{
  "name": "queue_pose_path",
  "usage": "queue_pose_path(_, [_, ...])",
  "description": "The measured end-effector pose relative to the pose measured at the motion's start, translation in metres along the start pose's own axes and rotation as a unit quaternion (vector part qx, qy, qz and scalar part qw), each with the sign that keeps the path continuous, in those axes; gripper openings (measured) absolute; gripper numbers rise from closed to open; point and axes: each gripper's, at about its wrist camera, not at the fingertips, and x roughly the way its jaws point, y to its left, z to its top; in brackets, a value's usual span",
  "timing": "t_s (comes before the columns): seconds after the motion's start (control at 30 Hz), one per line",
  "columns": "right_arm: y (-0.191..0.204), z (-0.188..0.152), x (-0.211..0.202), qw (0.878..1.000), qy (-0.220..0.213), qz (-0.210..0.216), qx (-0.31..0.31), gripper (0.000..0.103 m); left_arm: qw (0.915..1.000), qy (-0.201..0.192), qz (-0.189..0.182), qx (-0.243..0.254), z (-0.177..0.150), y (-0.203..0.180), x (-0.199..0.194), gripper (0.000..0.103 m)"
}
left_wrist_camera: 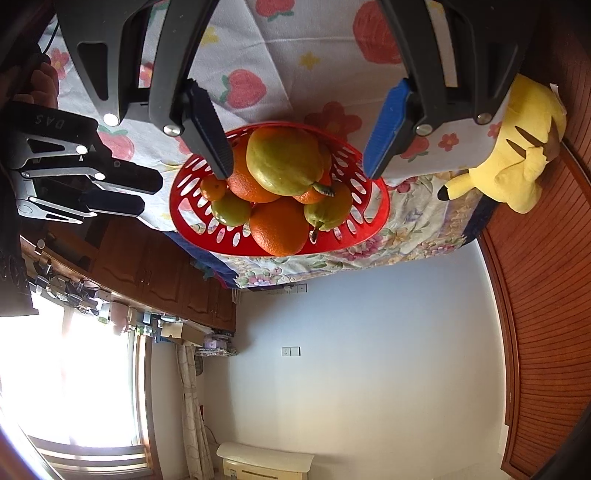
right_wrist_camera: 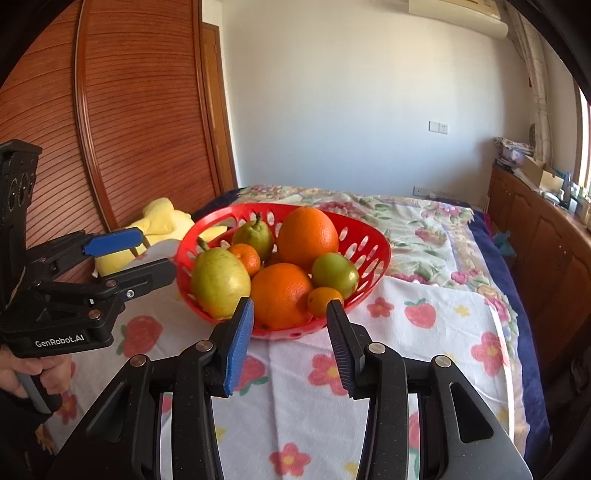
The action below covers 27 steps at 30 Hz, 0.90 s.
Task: Organize fruits
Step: 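Release the lemon with the left tool and withdraw both tools from the basket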
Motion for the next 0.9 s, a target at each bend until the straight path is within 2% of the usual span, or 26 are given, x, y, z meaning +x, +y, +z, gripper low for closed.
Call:
queue_pose_path(0.27, [0.012, -0.005, -0.030, 1.000, -0.017, -0.012, 0.005, 0.046, 0.9998, -0.018, 0.000, 0.004, -0.003, -0.007, -0.033, 0.078])
queue_pose_path(0.33, [0.015, -0.005, -0.036, 1.000, -0.023, -0.014, 0.008, 0.048, 0.9998, -0.019, -0.003, 0.000, -0.003, -0.008, -0.041, 0.082])
queue_pose_path(0.43, [0.017, -0.006, -0.047, 0.999, -0.032, -0.018, 0.013, 0.055, 0.9997, -0.023, -0.010, -0.006, -0.005, -0.008, -0.052, 0.092])
queue_pose_path(0.6, [0.023, -0.007, -0.062, 0.998, -0.048, -0.027, 0.019, 0.069, 0.9992, -0.037, -0.008, -0.009, -0.007, -0.012, -0.072, 0.098])
queue_pose_path(0.77, [0.028, -0.009, -0.081, 0.997, -0.067, -0.037, 0.024, 0.088, 0.9985, -0.050, 0.016, -0.016, -0.008, -0.012, -0.092, 0.098])
queue_pose_path(0.9, [0.033, -0.011, -0.097, 0.995, -0.080, -0.047, 0.027, 0.091, 0.9978, -0.055, 0.031, -0.020, -0.012, -0.013, -0.108, 0.098])
